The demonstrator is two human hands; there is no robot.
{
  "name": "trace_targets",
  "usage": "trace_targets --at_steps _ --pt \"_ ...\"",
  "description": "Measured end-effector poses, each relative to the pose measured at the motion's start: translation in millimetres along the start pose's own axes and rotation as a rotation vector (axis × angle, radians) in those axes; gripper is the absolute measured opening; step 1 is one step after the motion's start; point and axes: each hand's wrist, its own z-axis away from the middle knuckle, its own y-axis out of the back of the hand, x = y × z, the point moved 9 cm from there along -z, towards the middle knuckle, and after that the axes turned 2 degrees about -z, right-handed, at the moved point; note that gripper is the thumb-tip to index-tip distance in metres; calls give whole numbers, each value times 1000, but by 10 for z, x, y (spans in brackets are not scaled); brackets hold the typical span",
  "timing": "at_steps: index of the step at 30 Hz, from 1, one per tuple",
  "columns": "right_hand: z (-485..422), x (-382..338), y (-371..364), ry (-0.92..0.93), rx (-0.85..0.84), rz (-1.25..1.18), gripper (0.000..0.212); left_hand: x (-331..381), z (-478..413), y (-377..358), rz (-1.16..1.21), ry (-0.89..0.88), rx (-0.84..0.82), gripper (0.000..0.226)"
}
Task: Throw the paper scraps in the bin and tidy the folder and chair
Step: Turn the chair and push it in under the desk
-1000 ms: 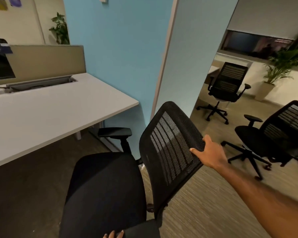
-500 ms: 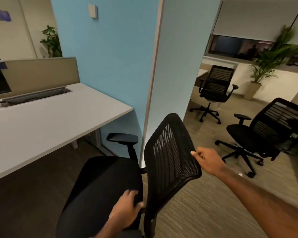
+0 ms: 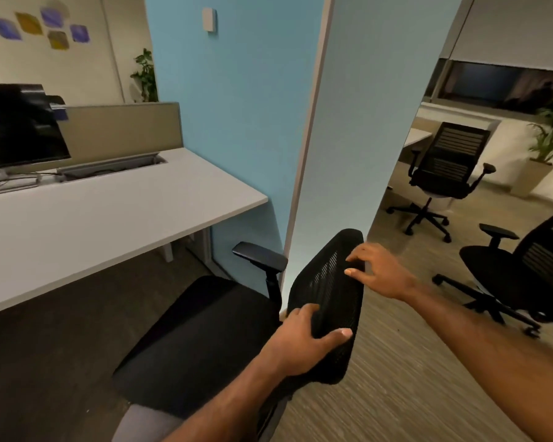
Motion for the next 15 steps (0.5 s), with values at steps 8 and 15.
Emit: trace_targets --at_steps 8,15 --pt "-264 259 -500 105 -308 95 70 22 -32 -388 -139 193 -66 108" --pt "-337 241 -555 186 -280 41 63 113 80 -371 -216 199 -45 96"
